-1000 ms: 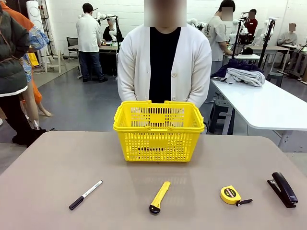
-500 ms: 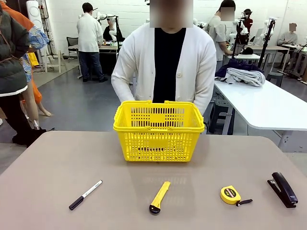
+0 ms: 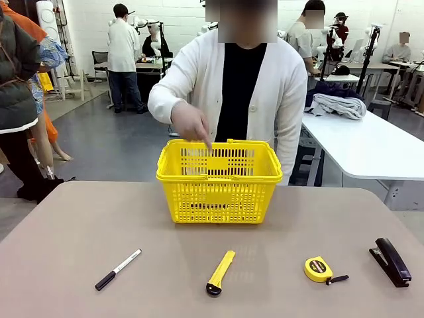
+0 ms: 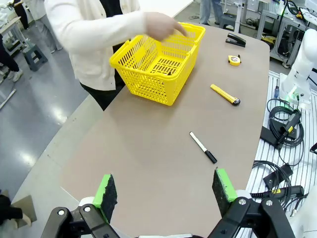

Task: Place the items the person wants into the basket.
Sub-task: Pick up the item the person points to and place it in the Market Basket.

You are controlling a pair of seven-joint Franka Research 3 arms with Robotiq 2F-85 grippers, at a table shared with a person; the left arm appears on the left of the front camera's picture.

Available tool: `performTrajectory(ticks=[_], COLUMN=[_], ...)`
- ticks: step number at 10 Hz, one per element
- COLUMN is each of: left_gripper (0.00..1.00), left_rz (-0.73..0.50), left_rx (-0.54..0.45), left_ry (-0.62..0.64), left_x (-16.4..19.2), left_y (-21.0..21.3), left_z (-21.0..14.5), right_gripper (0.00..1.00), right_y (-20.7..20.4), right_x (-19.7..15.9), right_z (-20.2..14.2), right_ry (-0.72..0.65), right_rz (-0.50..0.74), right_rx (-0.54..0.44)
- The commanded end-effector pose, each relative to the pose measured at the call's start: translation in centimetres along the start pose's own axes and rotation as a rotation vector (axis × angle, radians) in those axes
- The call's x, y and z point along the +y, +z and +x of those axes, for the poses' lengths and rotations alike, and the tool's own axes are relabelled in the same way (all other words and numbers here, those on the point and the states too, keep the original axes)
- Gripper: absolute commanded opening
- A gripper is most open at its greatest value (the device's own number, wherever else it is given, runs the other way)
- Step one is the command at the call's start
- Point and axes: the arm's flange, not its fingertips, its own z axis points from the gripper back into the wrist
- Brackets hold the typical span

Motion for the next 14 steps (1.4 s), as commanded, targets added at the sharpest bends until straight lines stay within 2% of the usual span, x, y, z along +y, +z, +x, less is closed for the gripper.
performTrajectory(ticks=[1, 14], left_gripper=[1.00, 1.00], left_rz=[0.002, 0.002], left_rx=[0.002, 0.002], left_ry=[-0.002, -0.002], left_x=[0.02, 0.02], left_y=[0.08, 0.08], left_z=[0.06, 0.06], right_gripper=[1.00, 1.00], right_y=[0.05, 0.05], right_x=[-0.09, -0.09], right_z=[0.17, 0.17], right_ry=[0.010, 0.010], right_rz=[0.013, 0.013], right_rx=[-0.020, -0.020])
